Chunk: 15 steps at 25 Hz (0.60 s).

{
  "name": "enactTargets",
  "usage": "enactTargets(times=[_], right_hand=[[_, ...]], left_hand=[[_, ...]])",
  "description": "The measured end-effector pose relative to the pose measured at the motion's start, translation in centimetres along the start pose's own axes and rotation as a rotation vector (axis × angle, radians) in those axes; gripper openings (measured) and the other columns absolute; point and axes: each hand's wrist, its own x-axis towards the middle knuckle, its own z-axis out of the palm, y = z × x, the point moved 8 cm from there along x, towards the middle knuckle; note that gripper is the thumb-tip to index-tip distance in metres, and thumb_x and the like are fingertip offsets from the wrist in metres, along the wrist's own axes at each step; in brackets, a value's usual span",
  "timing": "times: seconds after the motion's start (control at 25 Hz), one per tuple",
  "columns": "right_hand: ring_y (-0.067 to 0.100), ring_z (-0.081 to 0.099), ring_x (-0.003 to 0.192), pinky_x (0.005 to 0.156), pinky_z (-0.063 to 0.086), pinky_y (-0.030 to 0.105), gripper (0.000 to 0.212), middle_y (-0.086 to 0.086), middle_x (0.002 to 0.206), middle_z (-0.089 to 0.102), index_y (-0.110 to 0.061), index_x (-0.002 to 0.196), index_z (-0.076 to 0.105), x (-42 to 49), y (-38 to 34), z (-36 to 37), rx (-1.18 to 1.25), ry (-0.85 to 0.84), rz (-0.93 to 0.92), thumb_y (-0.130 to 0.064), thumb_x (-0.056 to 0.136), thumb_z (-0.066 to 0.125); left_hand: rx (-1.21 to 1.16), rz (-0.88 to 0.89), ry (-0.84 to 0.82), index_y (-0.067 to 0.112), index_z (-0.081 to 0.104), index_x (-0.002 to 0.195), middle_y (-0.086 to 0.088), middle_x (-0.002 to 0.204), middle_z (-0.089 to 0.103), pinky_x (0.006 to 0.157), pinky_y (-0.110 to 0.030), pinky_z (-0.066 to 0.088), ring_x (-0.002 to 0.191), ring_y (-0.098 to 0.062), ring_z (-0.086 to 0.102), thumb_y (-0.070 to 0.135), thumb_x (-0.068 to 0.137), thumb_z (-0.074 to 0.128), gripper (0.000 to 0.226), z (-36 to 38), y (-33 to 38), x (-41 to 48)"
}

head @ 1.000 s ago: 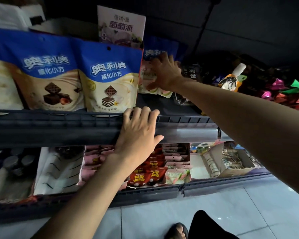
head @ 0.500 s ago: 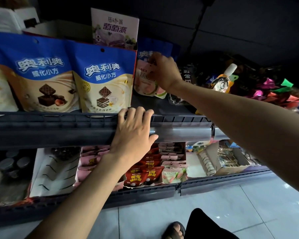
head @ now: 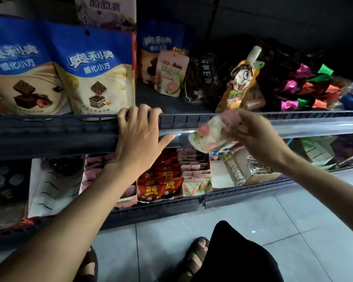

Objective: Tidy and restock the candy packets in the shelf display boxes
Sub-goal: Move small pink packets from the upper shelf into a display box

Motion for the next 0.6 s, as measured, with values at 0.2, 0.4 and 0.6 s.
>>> enactTargets(times=[0.2,0.4,0.6], right_hand=[[0.019,0.067,0.077,0.061,0.049,0.028,0.007,-0.003,0.086,0.067,-0.012,0.096,0.067,-2.9,13.9,8.4,-0.293,-0.136,0.126,-0.013,0.093,0.060],[0.029,0.067,0.095,0.069,0.042,0.029,0.022,0.009,0.107,0.073,-0.017,0.111,0.072,-2.4,23.4,14.6,-0.474,-0.163,0.210,-0.019,0.094,0.059],[0.013,0.068,0.093,0.078,0.056,0.033,0.020,-0.005,0.107,0.073,-0.027,0.107,0.072,-2.0,25.2,17.3,-0.373,-0.119,0.189,-0.020,0.090,0.064]], left_hand=[[0.033,-0.002,0.032,0.010,0.047,0.122,-0.013,0.111,0.051,0.098,-0.050,0.027,0.103,-0.032,0.046,0.070,0.085,0.043,0.071,0.9,0.4,0.1],[0.072,-0.009,0.037,0.009,0.044,0.124,-0.015,0.115,0.050,0.103,-0.052,0.027,0.108,-0.034,0.045,0.072,0.086,0.041,0.074,1.5,0.2,0.0],[0.081,-0.012,0.047,0.009,0.044,0.126,-0.015,0.119,0.049,0.104,-0.051,0.025,0.111,-0.034,0.045,0.072,0.086,0.039,0.075,1.8,0.2,0.0]])
